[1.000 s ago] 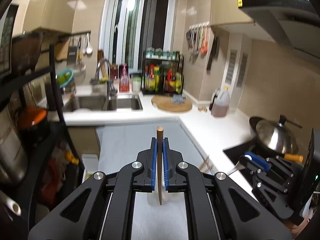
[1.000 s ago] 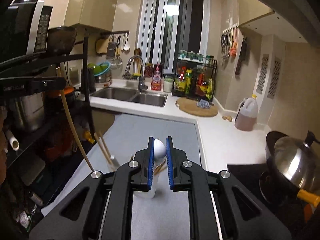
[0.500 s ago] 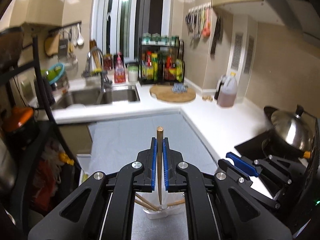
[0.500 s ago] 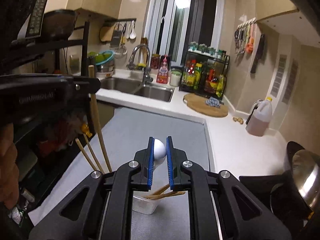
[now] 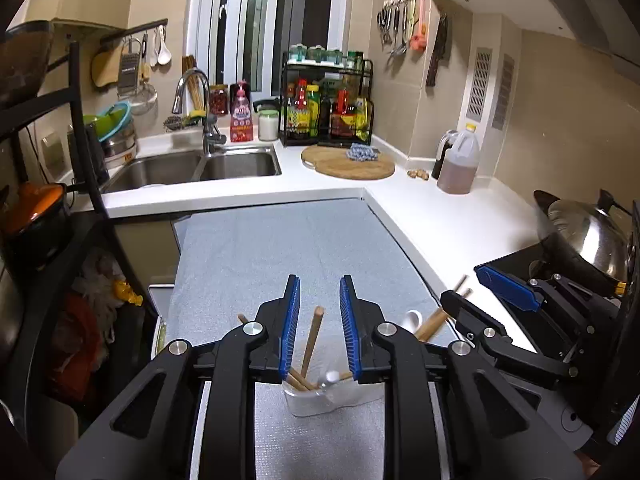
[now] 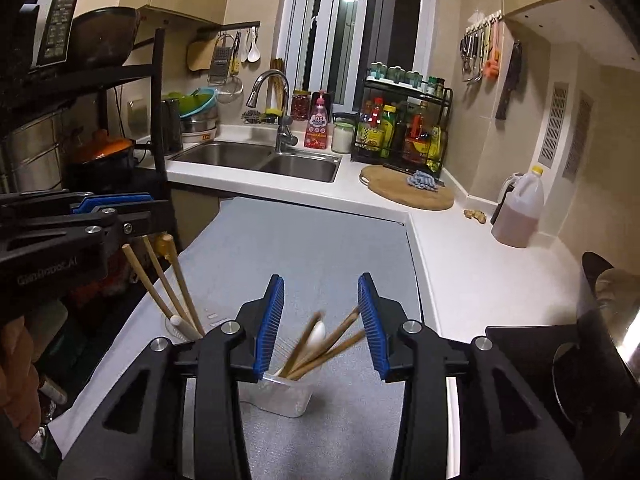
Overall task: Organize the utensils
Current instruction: 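Open the right gripper over the container dropping the spoon while the left tool holds its chopstick above, then open the left gripper over the container, releasing the chopstick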
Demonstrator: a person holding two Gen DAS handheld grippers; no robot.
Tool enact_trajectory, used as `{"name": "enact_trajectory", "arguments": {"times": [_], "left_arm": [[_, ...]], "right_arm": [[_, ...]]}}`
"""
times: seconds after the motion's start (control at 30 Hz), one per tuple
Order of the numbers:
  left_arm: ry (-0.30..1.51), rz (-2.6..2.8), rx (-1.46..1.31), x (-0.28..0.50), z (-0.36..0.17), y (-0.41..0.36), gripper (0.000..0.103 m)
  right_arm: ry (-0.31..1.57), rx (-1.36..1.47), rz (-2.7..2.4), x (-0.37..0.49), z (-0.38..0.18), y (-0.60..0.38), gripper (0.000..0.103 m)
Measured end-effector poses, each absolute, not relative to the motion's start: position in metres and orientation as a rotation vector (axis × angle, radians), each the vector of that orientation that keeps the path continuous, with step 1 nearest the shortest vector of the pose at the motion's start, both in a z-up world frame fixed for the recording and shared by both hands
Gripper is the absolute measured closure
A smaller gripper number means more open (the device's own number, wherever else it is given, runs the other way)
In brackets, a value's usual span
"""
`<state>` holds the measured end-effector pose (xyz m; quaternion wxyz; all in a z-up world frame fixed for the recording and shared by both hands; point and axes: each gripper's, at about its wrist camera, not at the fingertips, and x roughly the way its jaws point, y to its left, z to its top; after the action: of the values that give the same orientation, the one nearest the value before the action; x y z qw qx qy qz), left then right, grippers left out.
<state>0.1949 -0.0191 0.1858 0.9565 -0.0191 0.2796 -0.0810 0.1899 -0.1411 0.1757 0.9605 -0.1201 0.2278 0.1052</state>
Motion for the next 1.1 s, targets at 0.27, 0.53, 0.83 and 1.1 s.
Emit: {"name": "enact_trajectory", "arguments": {"times": [0.27, 0.53, 0.83, 1.1], "left_arm": [[0.471, -0.146, -0.074, 0.129, 0.205, -0.017, 0.047], [0.388, -0.098, -0.093, 0.056, 0.160, -0.001, 0.016], [0.395, -0.011, -0.105, 0.036, 0.098, 0.004, 0.007], [0.445, 0.023, -0.079, 0.043, 0.071, -0.003, 0.007]], "right_arm": [[0.342, -0.181, 0.190, 0.114, 0.190, -0.157, 0.041], [0.245, -0.105, 0.098, 0.038, 0.156, -0.180, 0.007], [0.293, -0.089, 0.074, 0.036, 0.114, -0.185, 0.005], [0.312, -0.087, 0.065, 0.037, 0.104, -0.181, 0.005]]}}
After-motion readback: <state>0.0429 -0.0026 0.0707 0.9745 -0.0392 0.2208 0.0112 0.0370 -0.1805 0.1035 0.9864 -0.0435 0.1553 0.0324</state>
